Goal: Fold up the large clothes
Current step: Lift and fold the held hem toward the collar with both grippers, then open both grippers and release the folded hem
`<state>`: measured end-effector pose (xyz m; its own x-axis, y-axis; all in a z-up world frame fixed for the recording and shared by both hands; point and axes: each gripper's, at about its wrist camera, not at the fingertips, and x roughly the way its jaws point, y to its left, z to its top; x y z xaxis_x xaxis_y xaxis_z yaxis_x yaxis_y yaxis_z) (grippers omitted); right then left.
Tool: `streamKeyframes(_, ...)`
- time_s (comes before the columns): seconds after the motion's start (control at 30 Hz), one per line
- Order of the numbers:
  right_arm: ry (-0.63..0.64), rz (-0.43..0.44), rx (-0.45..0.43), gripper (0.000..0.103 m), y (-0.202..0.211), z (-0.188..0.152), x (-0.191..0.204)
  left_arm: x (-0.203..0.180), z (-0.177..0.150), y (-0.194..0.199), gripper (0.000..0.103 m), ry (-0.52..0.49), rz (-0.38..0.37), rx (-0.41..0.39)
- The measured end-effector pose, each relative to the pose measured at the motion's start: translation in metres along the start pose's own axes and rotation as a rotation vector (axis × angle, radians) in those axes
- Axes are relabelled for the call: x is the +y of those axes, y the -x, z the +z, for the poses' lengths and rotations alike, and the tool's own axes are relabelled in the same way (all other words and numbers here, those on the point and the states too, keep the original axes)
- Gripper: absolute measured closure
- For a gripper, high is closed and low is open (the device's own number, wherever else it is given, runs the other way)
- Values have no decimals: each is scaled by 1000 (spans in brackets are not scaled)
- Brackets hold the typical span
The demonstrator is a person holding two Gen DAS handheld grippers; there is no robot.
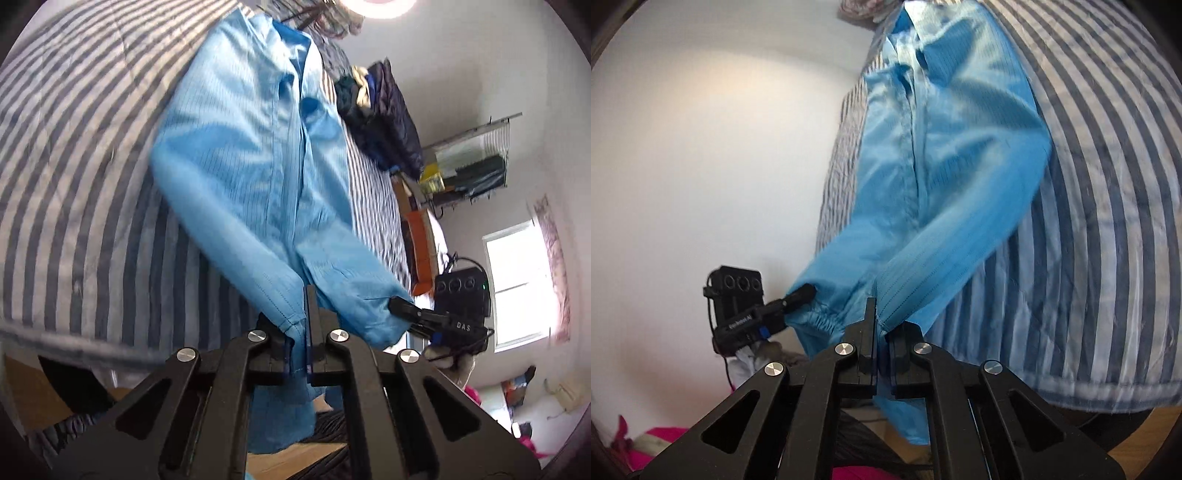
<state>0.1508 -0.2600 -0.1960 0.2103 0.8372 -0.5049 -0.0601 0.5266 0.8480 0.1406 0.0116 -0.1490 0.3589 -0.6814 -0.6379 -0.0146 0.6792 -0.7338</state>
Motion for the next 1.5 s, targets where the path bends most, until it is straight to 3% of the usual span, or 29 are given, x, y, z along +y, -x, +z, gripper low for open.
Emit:
streamKeyframes(0.3, 6, -47, -97, 100, 2, 84, -9, -10, 73, -14, 101, -7, 71, -70)
streamKeyframes(0.53, -7, -149, -99, 100, -25, 136, -25, 12, 119, -51, 101, 46, 137, -52)
streamKeyframes(0.77, -16, -242, -86, 100, -58, 174, -37, 30, 138, -76, 101, 76, 173, -38)
streamKeyframes(0.9, -67, -218, -91, 96, -70, 192, -48, 35, 145, -83, 100, 95, 191, -28)
streamKeyframes(0.93, -80, -208, -88, 92, -67, 192, -50, 35, 148, -84, 98, 100, 195, -25)
streamKeyframes(0.97, -88, -193, -83, 89, -61, 191, -55, 36, 149, -84, 88, 104, 197, -24)
streamKeyframes(1.03, -118, -159, -90, 68, -56, 196, -60, 35, 153, -80, 69, 109, 198, -47)
streamKeyframes(1.07, -125, -149, -99, 64, -52, 197, -62, 34, 155, -78, 58, 106, 203, -61)
streamKeyframes(1.1, -134, -134, -109, 58, -48, 199, -63, 33, 158, -75, 54, 103, 209, -79)
streamKeyframes(1.27, -131, -103, -148, 58, -24, 203, -65, 29, 166, -55, 52, 83, 210, -149)
streamKeyframes(1.4, 42, -171, -131, 58, -8, 197, -42, 24, 160, -39, 52, -1, 281, -193)
streamKeyframes(1.5, 182, -239, -54, 68, -12, 181, -29, 29, 150, -31, 52, -15, 300, -196)
